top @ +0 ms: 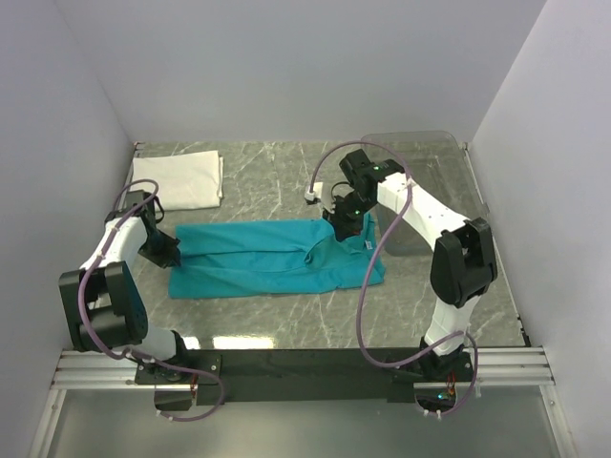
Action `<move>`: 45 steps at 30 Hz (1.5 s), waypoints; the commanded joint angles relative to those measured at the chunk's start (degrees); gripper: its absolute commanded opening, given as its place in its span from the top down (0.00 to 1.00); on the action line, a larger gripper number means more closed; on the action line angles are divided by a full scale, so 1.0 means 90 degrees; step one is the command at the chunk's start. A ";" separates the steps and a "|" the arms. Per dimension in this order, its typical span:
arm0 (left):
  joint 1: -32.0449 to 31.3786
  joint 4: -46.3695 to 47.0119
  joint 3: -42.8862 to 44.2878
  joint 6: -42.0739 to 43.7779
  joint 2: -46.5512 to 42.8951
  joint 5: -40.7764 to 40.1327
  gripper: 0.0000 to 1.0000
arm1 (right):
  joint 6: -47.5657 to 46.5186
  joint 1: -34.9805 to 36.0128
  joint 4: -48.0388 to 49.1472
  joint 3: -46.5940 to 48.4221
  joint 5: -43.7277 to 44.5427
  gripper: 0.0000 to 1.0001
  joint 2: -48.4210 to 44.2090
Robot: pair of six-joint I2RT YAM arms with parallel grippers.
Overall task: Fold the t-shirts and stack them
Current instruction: Fold the tshirt
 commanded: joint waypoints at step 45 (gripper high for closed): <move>-0.0020 0.0296 0.0766 0.0509 0.0900 -0.0345 0.99 | 0.1846 -0.0274 0.0733 0.1613 0.0420 1.00 0.1793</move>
